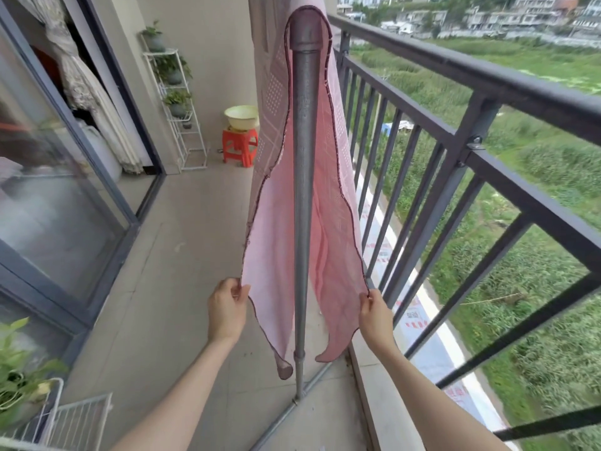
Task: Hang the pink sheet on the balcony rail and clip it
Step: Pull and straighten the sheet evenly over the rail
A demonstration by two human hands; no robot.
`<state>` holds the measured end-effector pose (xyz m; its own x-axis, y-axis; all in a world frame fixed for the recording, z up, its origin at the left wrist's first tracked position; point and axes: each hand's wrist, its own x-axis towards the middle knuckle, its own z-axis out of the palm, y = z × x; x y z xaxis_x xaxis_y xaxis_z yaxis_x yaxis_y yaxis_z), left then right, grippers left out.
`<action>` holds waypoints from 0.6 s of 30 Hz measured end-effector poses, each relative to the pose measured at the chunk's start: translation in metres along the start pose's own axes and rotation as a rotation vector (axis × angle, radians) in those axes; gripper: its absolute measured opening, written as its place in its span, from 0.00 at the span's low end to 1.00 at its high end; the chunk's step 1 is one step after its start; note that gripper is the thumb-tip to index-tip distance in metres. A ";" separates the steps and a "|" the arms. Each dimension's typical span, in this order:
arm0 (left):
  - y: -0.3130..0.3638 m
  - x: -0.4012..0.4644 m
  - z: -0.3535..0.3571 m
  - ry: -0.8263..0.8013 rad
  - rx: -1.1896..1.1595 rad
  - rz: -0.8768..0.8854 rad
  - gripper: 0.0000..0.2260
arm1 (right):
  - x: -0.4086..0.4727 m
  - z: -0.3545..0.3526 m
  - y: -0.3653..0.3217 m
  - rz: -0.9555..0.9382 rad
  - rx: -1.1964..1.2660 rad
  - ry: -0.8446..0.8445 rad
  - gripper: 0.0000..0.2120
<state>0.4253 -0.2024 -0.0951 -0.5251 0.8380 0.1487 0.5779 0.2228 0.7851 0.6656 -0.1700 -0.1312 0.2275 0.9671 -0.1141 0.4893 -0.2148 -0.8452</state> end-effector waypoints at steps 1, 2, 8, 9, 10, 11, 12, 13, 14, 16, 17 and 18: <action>0.001 -0.001 0.000 -0.019 -0.016 -0.003 0.04 | -0.001 0.000 0.002 -0.019 -0.023 -0.019 0.09; 0.003 -0.003 0.001 -0.046 -0.033 -0.005 0.04 | -0.002 0.001 0.003 -0.035 -0.038 -0.040 0.10; 0.013 -0.022 0.016 -0.167 -0.098 -0.036 0.08 | -0.013 0.025 0.006 -0.095 -0.086 -0.186 0.15; 0.015 -0.024 0.018 -0.180 -0.101 -0.034 0.09 | -0.014 0.029 0.006 -0.082 -0.089 -0.218 0.12; 0.017 -0.026 0.020 -0.190 -0.108 -0.033 0.09 | -0.015 0.032 0.006 -0.070 -0.084 -0.244 0.10; 0.018 -0.028 0.021 -0.197 -0.115 -0.031 0.10 | -0.015 0.033 0.006 -0.064 -0.073 -0.264 0.09; 0.020 -0.029 0.022 -0.200 -0.119 -0.024 0.12 | -0.015 0.035 0.006 -0.067 -0.066 -0.277 0.09; 0.022 -0.031 0.022 -0.200 -0.120 -0.017 0.13 | -0.016 0.036 0.005 -0.069 -0.065 -0.284 0.09; 0.023 -0.032 0.022 -0.200 -0.120 -0.012 0.15 | -0.017 0.037 0.005 -0.069 -0.069 -0.289 0.09; 0.027 -0.034 0.022 -0.197 -0.110 0.001 0.17 | -0.020 0.040 0.003 -0.068 -0.092 -0.302 0.13; 0.028 -0.036 0.022 -0.194 -0.101 0.010 0.17 | -0.022 0.042 0.002 -0.075 -0.108 -0.313 0.15; 0.029 -0.037 0.024 -0.190 -0.093 0.020 0.16 | -0.024 0.044 0.002 -0.084 -0.120 -0.325 0.16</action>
<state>0.4759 -0.2149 -0.0922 -0.3823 0.9224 0.0557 0.5218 0.1657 0.8368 0.6240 -0.1875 -0.1529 -0.0885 0.9708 -0.2230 0.5945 -0.1281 -0.7938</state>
